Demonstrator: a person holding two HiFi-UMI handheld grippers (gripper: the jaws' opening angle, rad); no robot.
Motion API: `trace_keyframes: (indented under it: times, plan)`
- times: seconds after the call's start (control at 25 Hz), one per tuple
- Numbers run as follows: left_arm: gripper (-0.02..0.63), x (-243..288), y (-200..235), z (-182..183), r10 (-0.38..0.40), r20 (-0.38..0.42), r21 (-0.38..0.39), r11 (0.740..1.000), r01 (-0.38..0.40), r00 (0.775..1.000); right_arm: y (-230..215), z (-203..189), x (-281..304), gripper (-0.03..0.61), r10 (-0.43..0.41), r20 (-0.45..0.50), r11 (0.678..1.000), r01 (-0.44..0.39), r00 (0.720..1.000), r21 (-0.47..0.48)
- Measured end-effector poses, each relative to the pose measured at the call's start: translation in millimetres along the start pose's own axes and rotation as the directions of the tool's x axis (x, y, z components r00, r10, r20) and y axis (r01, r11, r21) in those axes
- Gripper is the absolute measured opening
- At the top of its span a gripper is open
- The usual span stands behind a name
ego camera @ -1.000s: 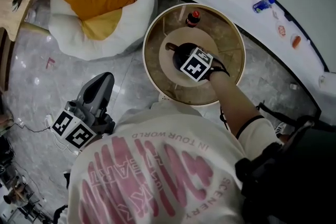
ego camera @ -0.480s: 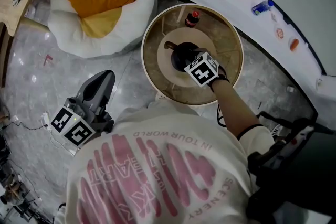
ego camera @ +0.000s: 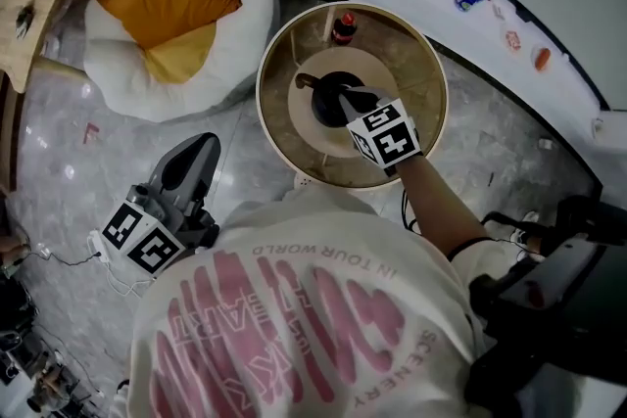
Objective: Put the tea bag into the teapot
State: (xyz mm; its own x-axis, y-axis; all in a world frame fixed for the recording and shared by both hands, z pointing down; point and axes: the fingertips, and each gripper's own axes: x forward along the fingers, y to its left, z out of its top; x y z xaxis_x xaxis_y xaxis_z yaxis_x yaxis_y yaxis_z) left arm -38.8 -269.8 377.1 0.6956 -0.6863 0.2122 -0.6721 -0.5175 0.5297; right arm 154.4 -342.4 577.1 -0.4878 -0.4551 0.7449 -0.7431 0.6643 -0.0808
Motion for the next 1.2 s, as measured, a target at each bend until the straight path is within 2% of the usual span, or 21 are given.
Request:
trace_keyframes:
  times: [0.12,0.2,0.32,0.4,0.44,0.52,0.6,0.64,0.68,0.72,0.76,0.8,0.92,1.0,1.2]
  plan:
    - [0.009,1.3,-2.9,-1.2,-0.034,-0.013,0.009,0.999,0.034,0.999,19.1,21.5,-13.6,0.005,0.076,0.117,0.985,-0.093,0.99,0.148]
    - [0.009,5.1,-7.8,-3.9,-0.059,-0.033,0.03,0.998,0.06,0.998,24.8,34.6,-25.6,0.005,0.086,0.209,0.966,-0.134,0.974,0.223]
    - [0.009,11.7,-16.8,-5.5,-0.095,-0.047,0.09,0.991,0.099,0.994,31.6,49.5,-47.5,0.005,0.094,0.33,0.927,-0.204,0.939,0.314]
    - [0.009,15.5,-23.4,-5.0,-0.114,-0.046,0.113,0.986,0.118,0.992,41.2,60.8,-62.5,0.005,0.123,0.409,0.884,-0.287,0.904,0.369]
    - [0.009,17.6,-27.6,-6.6,-0.13,-0.053,0.117,0.984,0.135,0.99,45.6,66.8,-70.4,0.005,0.136,0.453,0.854,-0.335,0.881,0.397]
    - [0.009,21.3,-39.0,-11.1,-0.174,-0.075,0.123,0.976,0.182,0.982,53.8,77.9,-87.8,-0.003,0.15,0.555,0.773,-0.447,0.818,0.451]
    - [0.009,20.8,-52.3,-16.3,-0.217,-0.094,0.147,0.962,0.23,0.972,60.7,85.1,-108.8,-0.003,0.126,0.675,0.681,-0.558,0.727,0.475]
    - [0.009,18.0,-58.4,-19.2,-0.235,-0.101,0.158,0.955,0.249,0.967,64.7,85.5,-119.8,-0.003,0.104,0.725,0.645,-0.601,0.681,0.472]
    - [0.009,14.2,-63.3,-21.9,-0.25,-0.104,0.164,0.95,0.264,0.963,70.0,84.0,-129.9,-0.003,0.091,0.76,0.618,-0.635,0.643,0.464]
    - [0.009,10.2,-66.7,-23.6,-0.261,-0.106,0.163,0.947,0.276,0.959,76.1,81.7,-138.5,-0.003,0.09,0.781,0.601,-0.659,0.618,0.452]
    - [0.009,7.0,-68.5,-24.1,-0.271,-0.106,0.157,0.946,0.285,0.957,81.8,80.1,-145.5,-0.003,0.093,0.791,0.594,-0.671,0.604,0.443]
    - [0.009,4.7,-69.2,-23.9,-0.279,-0.109,0.151,0.944,0.293,0.954,86.2,79.0,-150.7,0.0,0.093,0.792,0.598,-0.67,0.603,0.439]
    - [0.01,-1.0,-71.2,-23.2,-0.307,-0.125,0.144,0.935,0.323,0.944,91.8,74.1,-158.0,0.003,0.071,0.769,0.646,-0.617,0.635,0.45]
    - [0.009,-10.4,-73.7,-25.0,-0.323,-0.138,0.141,0.929,0.342,0.936,96.4,69.7,-163.9,0.003,0.038,0.755,0.661,-0.583,0.654,0.472]
    - [0.009,-61.8,-83.6,-41.7,-0.36,-0.149,0.137,0.915,0.38,0.921,141.5,53.5,-187.5,0.003,-0.045,0.758,0.67,-0.544,0.651,0.506]
